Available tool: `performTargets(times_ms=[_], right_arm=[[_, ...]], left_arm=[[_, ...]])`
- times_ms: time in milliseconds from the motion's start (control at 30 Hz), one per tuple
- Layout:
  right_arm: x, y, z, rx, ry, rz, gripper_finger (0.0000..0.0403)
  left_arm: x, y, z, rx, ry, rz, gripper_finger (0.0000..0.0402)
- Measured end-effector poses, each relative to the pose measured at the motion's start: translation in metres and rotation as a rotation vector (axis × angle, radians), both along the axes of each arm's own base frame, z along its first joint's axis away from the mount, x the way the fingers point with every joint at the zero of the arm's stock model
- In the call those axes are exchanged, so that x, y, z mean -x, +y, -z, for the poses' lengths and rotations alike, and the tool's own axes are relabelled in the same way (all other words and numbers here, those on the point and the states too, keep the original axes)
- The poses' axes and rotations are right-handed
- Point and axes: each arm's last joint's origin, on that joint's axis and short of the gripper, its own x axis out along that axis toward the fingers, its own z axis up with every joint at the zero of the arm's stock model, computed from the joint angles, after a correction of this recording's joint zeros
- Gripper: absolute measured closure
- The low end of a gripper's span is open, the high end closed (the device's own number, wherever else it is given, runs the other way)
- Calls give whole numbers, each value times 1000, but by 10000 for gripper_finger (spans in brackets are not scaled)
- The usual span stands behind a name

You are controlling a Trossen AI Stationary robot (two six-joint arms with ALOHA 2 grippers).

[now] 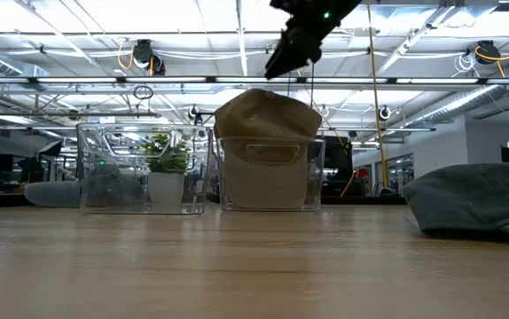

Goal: Pick & Place hat
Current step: Put the right blue cap into the left transparent bin

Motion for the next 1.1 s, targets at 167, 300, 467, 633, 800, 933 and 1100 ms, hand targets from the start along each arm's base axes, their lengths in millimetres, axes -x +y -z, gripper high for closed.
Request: performTargets(times_ms=[167, 300, 467, 633, 800, 933, 1100], right_arm=[[16, 9, -19, -78, -101, 50, 104], [28, 21, -32, -92, -151, 110, 104], [41, 37, -46, -121, -242, 190, 104], [50, 54, -52, -236, -340, 265, 104], [51, 75, -50, -375, -398, 280, 103], [53, 95, -48, -477, -399, 248, 104], [56, 113, -45, -629, -395, 234, 104]], left_arm=[[0, 0, 0, 0, 0, 0, 220], [0, 0, 0, 0, 0, 0, 220], [0, 0, 0, -4, -2, 1, 220], [0, 0, 0, -6, -2, -1, 220], [0, 0, 0, -6, -2, -1, 220], [0, 0, 0, -5, -1, -1, 220], [0, 0, 1, -3, 6, -1, 220]])
